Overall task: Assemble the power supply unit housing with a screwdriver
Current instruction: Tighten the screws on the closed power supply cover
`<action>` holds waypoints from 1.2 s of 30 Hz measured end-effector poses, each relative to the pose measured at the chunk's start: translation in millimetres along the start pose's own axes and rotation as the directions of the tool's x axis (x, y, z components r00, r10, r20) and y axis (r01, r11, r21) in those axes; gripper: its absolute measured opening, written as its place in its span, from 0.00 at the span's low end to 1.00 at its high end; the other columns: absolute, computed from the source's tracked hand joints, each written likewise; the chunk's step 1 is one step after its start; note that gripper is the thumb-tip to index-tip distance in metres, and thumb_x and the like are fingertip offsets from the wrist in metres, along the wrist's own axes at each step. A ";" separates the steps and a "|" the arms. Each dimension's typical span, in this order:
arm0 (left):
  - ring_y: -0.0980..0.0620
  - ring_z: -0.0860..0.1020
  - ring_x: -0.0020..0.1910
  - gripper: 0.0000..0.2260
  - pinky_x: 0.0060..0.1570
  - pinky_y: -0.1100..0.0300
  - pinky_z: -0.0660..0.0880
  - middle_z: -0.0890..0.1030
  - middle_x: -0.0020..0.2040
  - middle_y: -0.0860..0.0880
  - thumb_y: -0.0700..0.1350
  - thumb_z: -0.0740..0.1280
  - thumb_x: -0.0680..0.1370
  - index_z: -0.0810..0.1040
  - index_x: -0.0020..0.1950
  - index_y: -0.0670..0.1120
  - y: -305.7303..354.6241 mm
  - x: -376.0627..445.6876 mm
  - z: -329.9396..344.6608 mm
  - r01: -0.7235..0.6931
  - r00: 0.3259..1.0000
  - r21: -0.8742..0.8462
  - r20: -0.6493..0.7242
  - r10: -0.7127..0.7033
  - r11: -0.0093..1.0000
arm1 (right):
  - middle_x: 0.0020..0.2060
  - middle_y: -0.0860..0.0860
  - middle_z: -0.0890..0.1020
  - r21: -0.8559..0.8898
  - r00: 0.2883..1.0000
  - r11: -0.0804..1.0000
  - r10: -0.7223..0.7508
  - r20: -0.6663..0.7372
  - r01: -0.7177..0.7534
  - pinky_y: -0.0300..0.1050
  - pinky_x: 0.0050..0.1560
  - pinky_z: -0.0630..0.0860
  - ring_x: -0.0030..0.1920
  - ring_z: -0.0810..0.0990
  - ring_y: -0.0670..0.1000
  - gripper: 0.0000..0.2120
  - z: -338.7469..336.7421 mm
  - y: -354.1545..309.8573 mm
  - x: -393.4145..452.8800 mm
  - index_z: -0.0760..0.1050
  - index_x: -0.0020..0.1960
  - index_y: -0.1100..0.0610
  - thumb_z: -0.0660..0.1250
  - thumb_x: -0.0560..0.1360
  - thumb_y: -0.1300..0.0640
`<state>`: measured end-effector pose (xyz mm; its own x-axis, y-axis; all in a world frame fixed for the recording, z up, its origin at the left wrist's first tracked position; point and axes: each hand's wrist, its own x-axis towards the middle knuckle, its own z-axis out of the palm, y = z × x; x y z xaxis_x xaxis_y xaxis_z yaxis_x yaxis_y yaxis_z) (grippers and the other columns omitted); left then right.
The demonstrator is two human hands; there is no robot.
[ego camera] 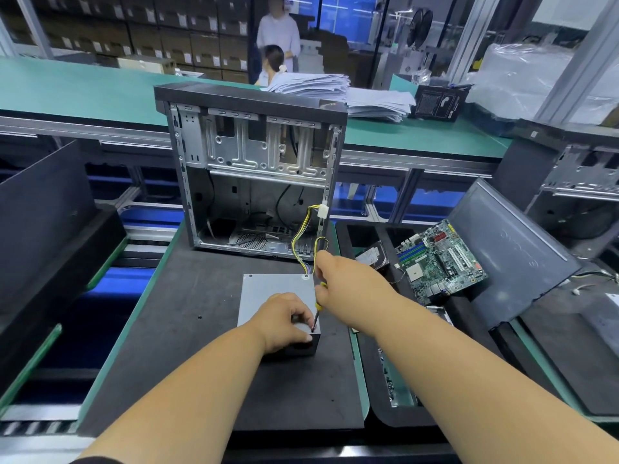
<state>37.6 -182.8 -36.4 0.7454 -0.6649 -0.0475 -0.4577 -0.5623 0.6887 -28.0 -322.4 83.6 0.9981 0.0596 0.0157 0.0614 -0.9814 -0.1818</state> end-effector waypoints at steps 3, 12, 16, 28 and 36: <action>0.53 0.72 0.50 0.12 0.55 0.63 0.69 0.78 0.46 0.53 0.43 0.78 0.66 0.79 0.39 0.58 -1.3 0.0 0.8 -0.005 1.000 0.001 -0.002 0.005 1.000 | 0.36 0.47 0.70 -0.151 0.998 0.987 0.060 -0.015 -0.061 0.46 0.35 0.63 0.41 0.70 0.55 0.14 0.8 0.3 0.6 0.63 0.45 0.52 0.61 0.80 0.42; 0.52 0.72 0.50 0.13 0.53 0.63 0.69 0.78 0.47 0.51 0.44 0.77 0.66 0.77 0.38 0.61 -0.1 0.1 0.1 0.007 1.000 0.002 0.004 -0.007 1.000 | 0.52 0.52 0.77 0.016 0.997 0.998 0.068 -0.039 -0.068 0.48 0.47 0.74 0.54 0.75 0.57 0.15 5.1 4.9 -0.9 0.72 0.62 0.55 0.58 0.77 0.54; 0.52 0.72 0.51 0.13 0.55 0.63 0.69 0.77 0.47 0.52 0.44 0.77 0.67 0.77 0.38 0.61 -0.5 -0.4 0.0 0.008 1.000 0.012 0.010 -0.008 1.000 | 0.46 0.50 0.82 -0.108 0.991 0.990 0.084 -0.106 -0.095 0.47 0.40 0.72 0.50 0.79 0.56 0.16 8.7 10.4 -2.4 0.71 0.63 0.50 0.58 0.80 0.43; 0.52 0.72 0.50 0.13 0.54 0.63 0.70 0.78 0.49 0.50 0.43 0.78 0.67 0.78 0.41 0.58 0.0 -0.8 0.1 -0.004 1.000 0.010 0.000 0.004 1.000 | 0.44 0.50 0.81 -0.119 0.995 0.992 0.031 -0.096 -0.042 0.46 0.38 0.67 0.49 0.78 0.56 0.16 10.7 10.1 -6.5 0.72 0.61 0.49 0.52 0.83 0.43; 0.53 0.72 0.48 0.13 0.52 0.63 0.70 0.77 0.47 0.50 0.43 0.78 0.67 0.78 0.40 0.58 0.3 -1.2 -0.1 0.000 1.000 -0.006 -0.002 0.000 1.000 | 0.46 0.50 0.78 -0.002 0.999 1.000 0.004 -0.045 -0.005 0.47 0.39 0.69 0.43 0.74 0.56 0.11 3.3 7.3 -5.4 0.67 0.59 0.53 0.62 0.78 0.51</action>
<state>36.6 -182.1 -36.0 0.7464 -0.6638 -0.0466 -0.4543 -0.5595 0.6932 -32.9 -329.2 78.9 0.9972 0.0470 0.0587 0.0569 -0.9820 -0.1803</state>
